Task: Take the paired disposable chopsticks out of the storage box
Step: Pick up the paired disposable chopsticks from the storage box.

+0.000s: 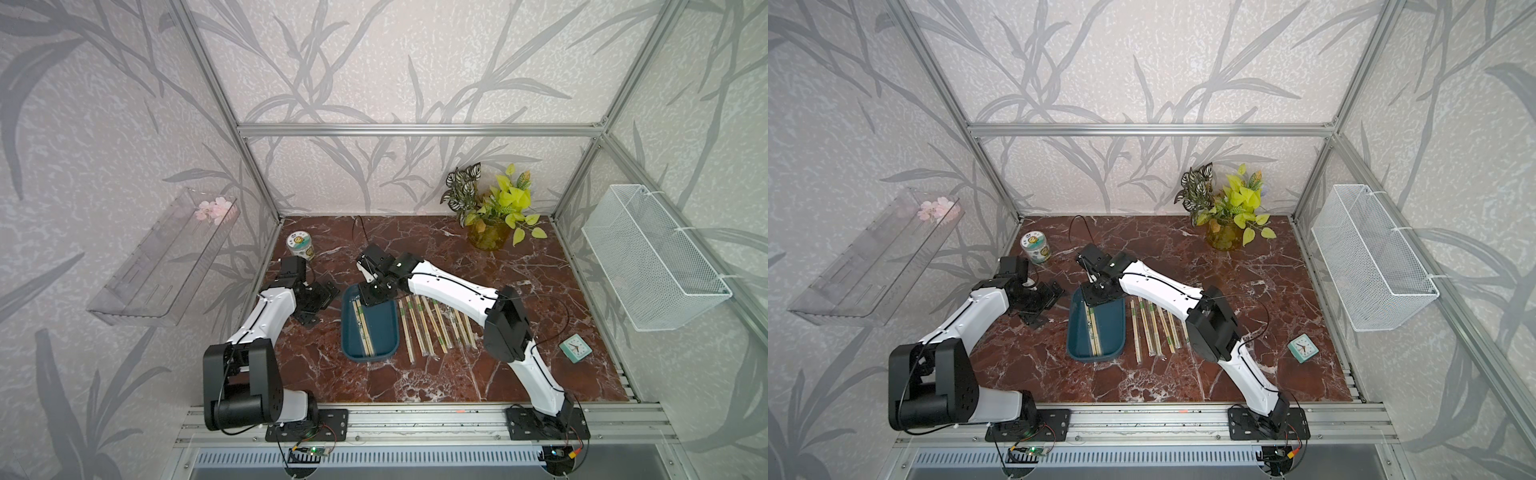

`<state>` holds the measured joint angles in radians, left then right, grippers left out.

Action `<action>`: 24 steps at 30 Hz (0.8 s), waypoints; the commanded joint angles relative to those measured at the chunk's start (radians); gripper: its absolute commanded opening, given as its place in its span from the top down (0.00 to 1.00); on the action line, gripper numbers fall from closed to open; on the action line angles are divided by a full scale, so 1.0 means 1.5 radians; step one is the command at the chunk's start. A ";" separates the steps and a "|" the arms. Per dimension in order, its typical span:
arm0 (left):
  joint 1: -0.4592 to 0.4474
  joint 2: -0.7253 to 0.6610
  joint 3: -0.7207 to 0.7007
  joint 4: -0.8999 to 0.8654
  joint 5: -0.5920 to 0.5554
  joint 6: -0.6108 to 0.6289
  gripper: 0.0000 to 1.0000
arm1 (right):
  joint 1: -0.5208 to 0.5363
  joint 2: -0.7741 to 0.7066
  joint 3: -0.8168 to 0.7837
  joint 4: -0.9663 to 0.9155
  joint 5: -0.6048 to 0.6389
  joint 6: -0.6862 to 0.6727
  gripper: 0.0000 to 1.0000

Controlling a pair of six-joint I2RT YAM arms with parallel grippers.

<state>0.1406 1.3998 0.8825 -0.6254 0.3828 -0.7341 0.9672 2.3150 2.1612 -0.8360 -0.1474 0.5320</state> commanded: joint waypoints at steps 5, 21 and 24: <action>0.012 0.003 0.013 -0.016 -0.003 0.013 0.01 | 0.015 0.094 0.126 -0.108 0.040 -0.043 0.65; 0.022 0.002 0.002 -0.014 0.003 0.016 0.01 | 0.025 0.192 0.203 -0.151 0.051 -0.050 0.65; 0.022 0.002 0.001 -0.013 0.006 0.017 0.01 | 0.027 0.205 0.215 -0.157 0.051 -0.049 0.65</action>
<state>0.1669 1.3998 0.8825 -0.6277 0.3870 -0.7280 0.9989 2.6003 2.4462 -1.0344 -0.0860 0.4686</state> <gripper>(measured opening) 0.992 0.354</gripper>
